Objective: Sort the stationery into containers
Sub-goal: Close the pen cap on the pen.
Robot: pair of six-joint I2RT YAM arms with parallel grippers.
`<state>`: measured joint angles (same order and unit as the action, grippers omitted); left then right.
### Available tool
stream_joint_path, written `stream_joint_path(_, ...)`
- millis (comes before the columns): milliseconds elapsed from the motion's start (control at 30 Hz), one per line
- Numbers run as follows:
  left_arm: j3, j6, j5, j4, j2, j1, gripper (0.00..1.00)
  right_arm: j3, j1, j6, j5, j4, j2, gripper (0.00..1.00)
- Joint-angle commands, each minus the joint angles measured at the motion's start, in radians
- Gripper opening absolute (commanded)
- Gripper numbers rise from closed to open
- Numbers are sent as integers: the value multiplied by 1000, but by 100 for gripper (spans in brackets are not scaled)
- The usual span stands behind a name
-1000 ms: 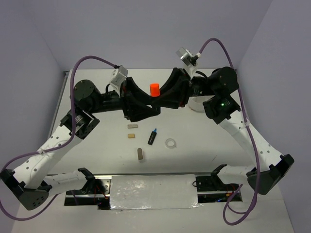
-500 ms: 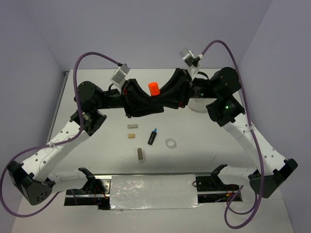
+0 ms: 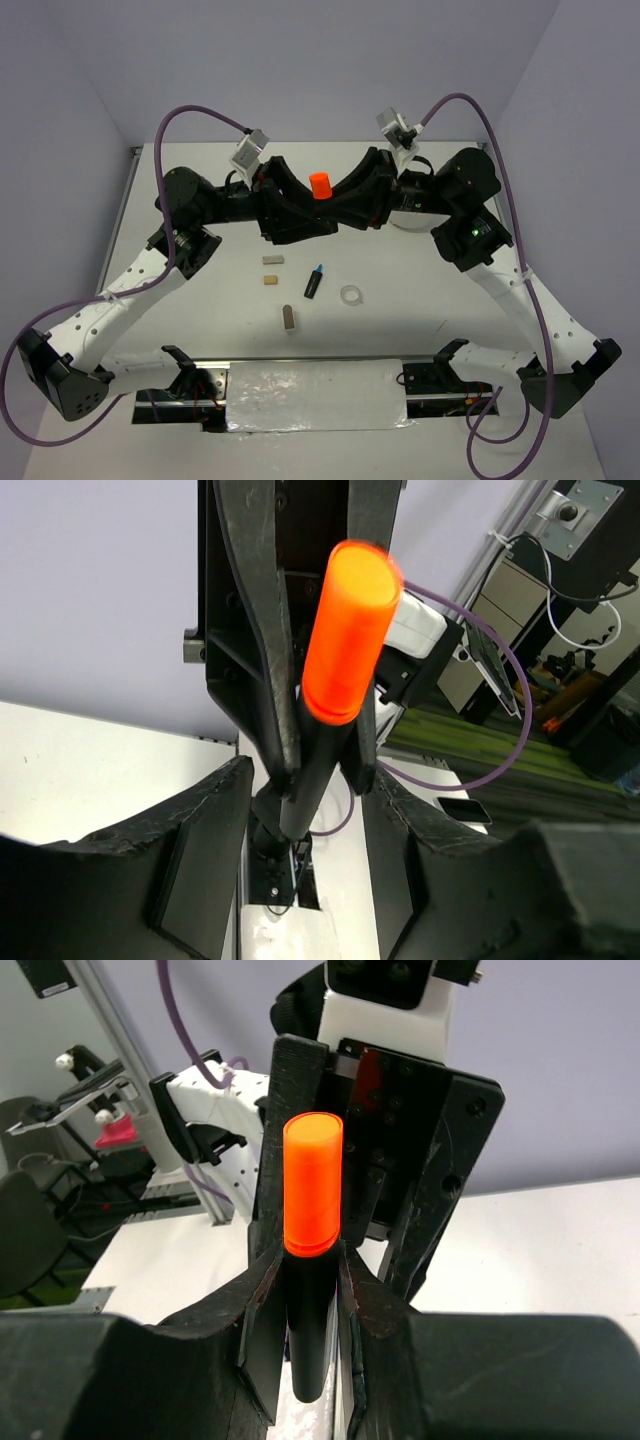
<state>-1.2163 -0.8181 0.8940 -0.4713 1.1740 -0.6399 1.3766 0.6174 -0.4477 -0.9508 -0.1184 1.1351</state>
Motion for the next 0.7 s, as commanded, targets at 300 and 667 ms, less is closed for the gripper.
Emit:
stream_joint_path(300,-8,46,-99,-6,-22,3,60,-42,73,-68,225,-116,-15,0)
stream_joint_path(667,11,69,-98,23,-37,5,24,-34,81,-55,270,-124,-15,0)
